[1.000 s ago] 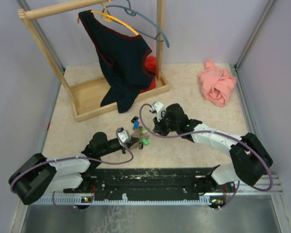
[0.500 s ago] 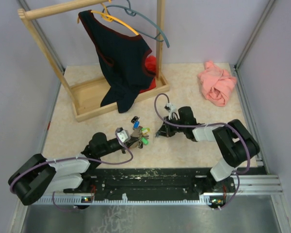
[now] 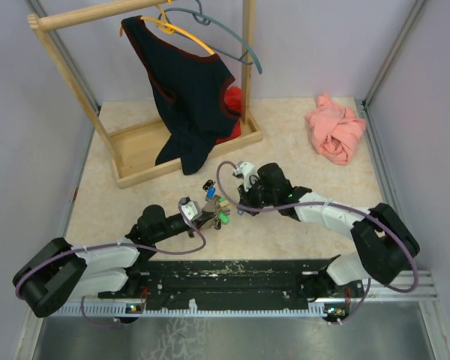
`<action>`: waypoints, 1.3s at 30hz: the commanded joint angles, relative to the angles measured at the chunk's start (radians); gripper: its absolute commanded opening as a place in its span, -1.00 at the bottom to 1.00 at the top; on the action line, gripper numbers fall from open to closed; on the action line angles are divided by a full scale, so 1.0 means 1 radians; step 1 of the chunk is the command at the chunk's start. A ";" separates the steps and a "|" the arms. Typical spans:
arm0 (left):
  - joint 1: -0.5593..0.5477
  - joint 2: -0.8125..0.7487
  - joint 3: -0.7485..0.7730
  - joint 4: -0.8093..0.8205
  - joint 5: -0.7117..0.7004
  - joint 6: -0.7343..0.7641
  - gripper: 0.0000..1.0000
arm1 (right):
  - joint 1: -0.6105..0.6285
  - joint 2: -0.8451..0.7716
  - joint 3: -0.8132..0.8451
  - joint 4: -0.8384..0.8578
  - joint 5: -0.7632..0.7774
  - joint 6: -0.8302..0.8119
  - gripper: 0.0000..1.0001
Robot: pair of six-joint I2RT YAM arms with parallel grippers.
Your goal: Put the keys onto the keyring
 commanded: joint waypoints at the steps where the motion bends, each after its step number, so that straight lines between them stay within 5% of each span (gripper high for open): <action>1: 0.004 0.004 0.001 0.065 0.026 0.018 -0.98 | 0.136 -0.124 0.062 -0.110 0.105 -0.262 -1.00; 39: -0.018 0.152 -0.064 0.305 0.224 0.208 -0.98 | 0.366 -0.151 0.005 -0.044 0.107 -0.630 -1.00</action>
